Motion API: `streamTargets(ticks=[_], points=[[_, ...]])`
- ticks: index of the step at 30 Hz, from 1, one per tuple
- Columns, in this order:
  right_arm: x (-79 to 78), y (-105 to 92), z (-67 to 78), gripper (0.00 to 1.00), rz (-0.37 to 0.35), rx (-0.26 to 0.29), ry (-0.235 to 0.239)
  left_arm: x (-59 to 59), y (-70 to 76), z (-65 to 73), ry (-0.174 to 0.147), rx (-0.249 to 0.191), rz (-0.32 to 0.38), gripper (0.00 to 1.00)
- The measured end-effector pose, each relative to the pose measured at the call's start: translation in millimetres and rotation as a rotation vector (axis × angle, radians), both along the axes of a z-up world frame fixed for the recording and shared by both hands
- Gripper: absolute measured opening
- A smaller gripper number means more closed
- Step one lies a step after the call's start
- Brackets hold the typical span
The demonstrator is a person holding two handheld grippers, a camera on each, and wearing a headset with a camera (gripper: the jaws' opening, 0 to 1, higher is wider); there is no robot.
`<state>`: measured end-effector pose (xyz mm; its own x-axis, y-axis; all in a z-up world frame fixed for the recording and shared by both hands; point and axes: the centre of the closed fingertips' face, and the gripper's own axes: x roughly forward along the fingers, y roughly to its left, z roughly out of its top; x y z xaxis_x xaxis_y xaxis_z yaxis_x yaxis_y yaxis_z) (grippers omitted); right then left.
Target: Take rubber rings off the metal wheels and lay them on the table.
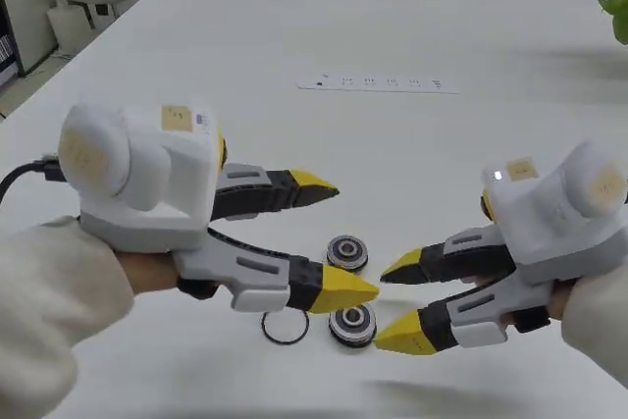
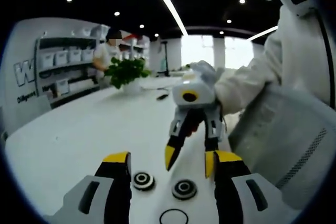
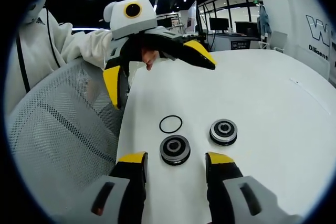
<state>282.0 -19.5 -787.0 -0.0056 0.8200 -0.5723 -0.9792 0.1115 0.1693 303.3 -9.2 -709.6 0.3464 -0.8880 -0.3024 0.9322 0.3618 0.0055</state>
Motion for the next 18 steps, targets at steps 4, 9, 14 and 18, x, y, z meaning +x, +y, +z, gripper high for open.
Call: streamTargets(ticks=[4,9,14,18], points=[[-2.0,-0.4,-3.9,0.38,0.018,-0.013,-0.01,1.5,2.5,-6.7,0.007,-0.008,0.027,0.62],[-1.4,-1.6,-7.5,0.37,0.025,-0.029,-0.017,1.3,3.5,-16.7,0.013,0.015,0.031,0.55],[-0.3,-1.3,-9.7,0.34,0.024,-0.036,-0.022,-4.9,-0.4,-27.0,0.021,0.035,0.011,0.5],[-0.7,-0.9,-11.9,0.32,0.027,-0.042,-0.02,-11.1,-4.2,-35.7,0.031,0.055,-0.013,0.43]])
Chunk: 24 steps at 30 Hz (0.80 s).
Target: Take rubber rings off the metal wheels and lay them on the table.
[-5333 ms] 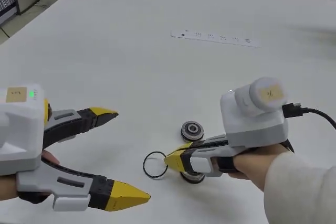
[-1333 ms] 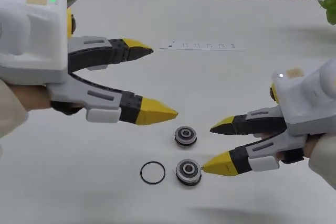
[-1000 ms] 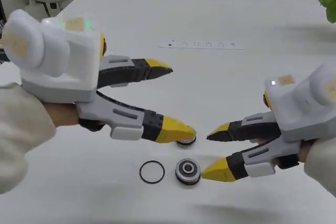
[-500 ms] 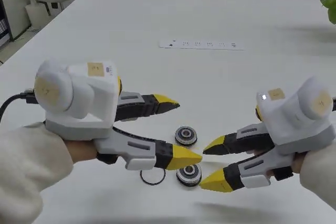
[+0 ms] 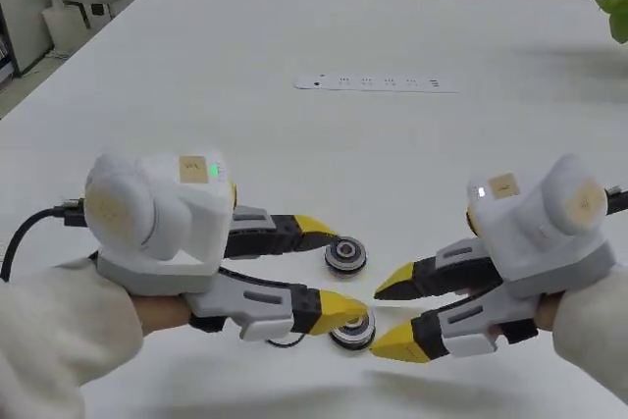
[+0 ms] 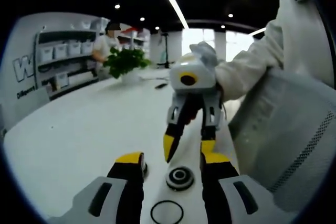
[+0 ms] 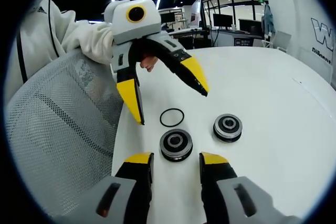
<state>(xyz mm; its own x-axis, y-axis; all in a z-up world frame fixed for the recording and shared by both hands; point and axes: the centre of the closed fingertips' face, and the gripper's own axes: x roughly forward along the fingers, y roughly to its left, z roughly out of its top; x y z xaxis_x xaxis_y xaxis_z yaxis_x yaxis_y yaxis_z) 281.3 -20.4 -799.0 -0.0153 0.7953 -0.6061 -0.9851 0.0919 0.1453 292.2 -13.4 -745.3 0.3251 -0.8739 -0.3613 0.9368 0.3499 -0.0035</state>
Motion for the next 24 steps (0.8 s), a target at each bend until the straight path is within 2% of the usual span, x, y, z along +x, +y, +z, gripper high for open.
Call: streamTargets(ticks=[4,10,17,24], points=[[0.1,-0.1,-1.4,0.3,0.002,-0.005,-0.003,-3.5,-2.3,-7.9,0.006,0.027,-0.015,0.37],[-0.5,-0.5,-3.7,0.28,0.004,-0.014,-0.005,-4.1,-2.6,-16.8,-0.01,0.064,-0.024,0.31],[-0.7,0.1,-6.0,0.25,0.006,-0.019,-0.005,-6.0,-3.2,-31.1,0.006,0.102,-0.036,0.25],[-0.5,0.6,-8.6,0.23,0.002,-0.019,0.002,-2.5,-0.4,-36.5,0.019,0.105,-0.014,0.2]])
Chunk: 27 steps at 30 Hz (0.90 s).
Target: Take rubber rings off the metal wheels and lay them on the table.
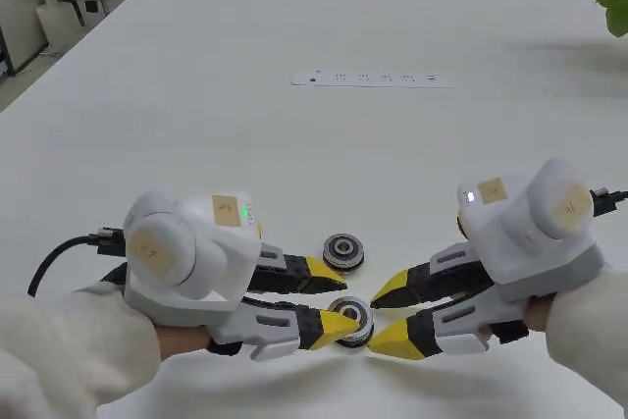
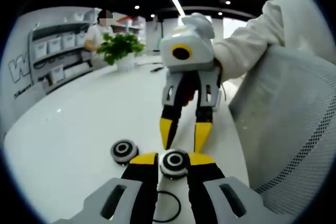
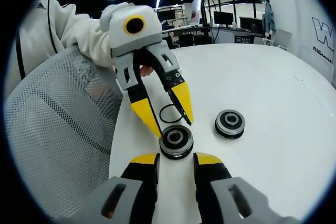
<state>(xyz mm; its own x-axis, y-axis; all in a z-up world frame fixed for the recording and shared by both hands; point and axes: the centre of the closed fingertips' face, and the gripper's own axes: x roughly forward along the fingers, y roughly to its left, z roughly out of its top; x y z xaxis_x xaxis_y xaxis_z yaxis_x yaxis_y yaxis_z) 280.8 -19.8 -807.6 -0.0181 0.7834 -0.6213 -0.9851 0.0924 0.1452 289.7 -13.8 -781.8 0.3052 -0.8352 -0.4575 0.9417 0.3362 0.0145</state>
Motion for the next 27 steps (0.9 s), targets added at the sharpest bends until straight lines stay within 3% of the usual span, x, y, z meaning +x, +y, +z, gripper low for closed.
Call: streamTargets(ticks=[9,13,20,27], points=[[0.1,0.9,-3.1,0.2,-0.017,0.004,0.019,-3.9,-2.5,-4.2,0.023,-0.01,-0.008,0.18],[0.4,1.3,-2.6,0.19,-0.021,0.01,0.025,-5.3,-1.2,-10.2,0.016,0.016,-0.017,0.17],[1.3,1.2,-2.7,0.15,-0.027,0.016,0.028,-4.6,-1.5,-9.5,0.025,-0.012,-0.008,0.16],[1.4,1.1,-4.2,0.13,-0.024,0.011,0.02,-4.6,-1.6,-10.7,0.002,-0.012,-0.013,0.14]])
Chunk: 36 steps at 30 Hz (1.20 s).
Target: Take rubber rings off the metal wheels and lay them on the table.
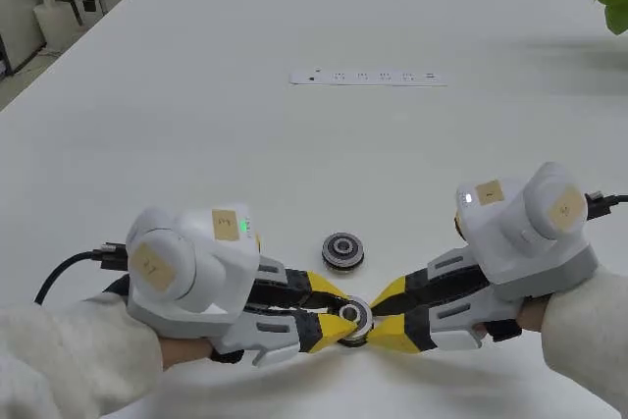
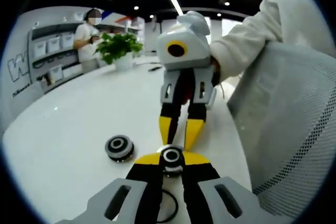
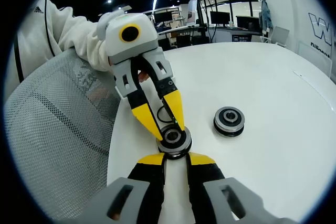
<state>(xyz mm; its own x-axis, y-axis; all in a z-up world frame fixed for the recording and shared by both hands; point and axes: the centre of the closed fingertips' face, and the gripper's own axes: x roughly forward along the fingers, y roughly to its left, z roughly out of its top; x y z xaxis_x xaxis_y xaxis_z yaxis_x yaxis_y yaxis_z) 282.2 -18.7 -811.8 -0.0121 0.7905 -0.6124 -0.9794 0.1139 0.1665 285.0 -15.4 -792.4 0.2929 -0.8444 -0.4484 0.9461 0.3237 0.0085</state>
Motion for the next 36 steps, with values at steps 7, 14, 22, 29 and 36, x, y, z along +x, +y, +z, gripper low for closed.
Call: streamTargets(ticks=[7,14,22,29,36], points=[[0.1,-1.7,-0.3,0.09,0.004,-0.002,-0.002,0.4,-0.2,-0.6,-0.009,-0.012,-0.002,0.14],[2.6,-1.8,0.6,0.01,-0.002,0.001,-0.007,0.0,0.3,-0.1,-0.003,-0.027,-0.004,0.14],[5.6,-3.3,1.5,0.0,-0.064,0.003,0.08,0.4,0.1,0.4,-0.008,-0.03,-0.009,0.14],[7.6,-5.0,4.4,0.0,-0.125,0.03,0.168,0.5,0.1,0.5,-0.013,-0.029,-0.012,0.14],[11.7,-7.6,7.5,0.0,-0.198,0.077,0.286,0.7,0.3,0.5,-0.014,-0.027,-0.013,0.14]])
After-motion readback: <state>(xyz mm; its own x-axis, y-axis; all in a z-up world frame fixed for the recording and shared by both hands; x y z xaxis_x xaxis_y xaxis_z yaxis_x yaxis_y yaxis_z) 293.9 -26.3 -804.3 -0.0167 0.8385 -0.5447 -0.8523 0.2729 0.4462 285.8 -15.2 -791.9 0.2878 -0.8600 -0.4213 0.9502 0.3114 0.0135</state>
